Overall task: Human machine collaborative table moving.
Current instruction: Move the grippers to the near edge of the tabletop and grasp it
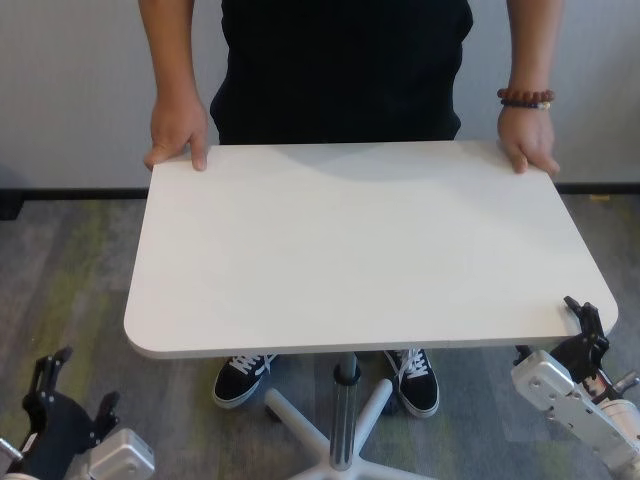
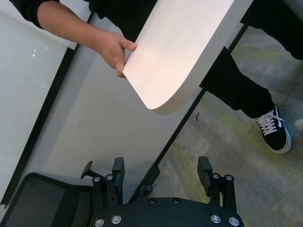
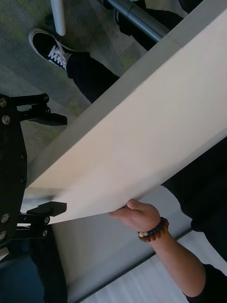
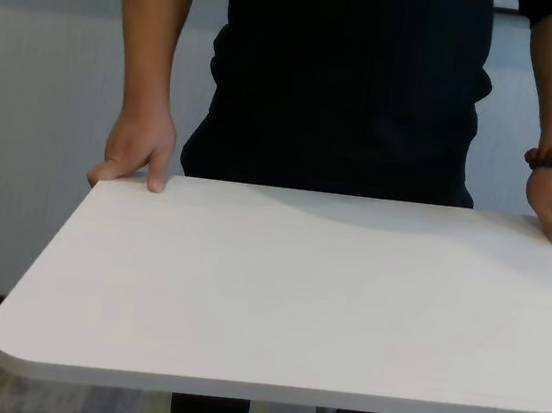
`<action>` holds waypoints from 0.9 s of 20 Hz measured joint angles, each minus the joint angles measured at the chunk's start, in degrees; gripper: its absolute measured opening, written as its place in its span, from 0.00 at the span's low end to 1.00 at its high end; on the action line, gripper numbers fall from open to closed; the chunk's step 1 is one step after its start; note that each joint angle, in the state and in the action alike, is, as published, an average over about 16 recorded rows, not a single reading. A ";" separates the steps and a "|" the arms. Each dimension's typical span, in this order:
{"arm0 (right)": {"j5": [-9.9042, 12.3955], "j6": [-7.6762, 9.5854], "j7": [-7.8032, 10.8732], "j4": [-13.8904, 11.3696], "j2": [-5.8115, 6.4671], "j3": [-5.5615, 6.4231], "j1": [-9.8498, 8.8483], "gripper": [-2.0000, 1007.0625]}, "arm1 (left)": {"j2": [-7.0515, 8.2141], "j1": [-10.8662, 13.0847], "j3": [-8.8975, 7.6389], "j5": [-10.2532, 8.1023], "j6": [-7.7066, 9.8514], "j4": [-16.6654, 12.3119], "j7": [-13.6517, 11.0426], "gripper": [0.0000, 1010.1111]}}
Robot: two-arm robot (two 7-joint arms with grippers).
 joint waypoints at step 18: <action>-1.35 -1.81 0.07 1.78 -0.84 0.52 0.99 1.00 | 0.00 0.00 0.00 0.00 0.02 0.00 0.00 0.99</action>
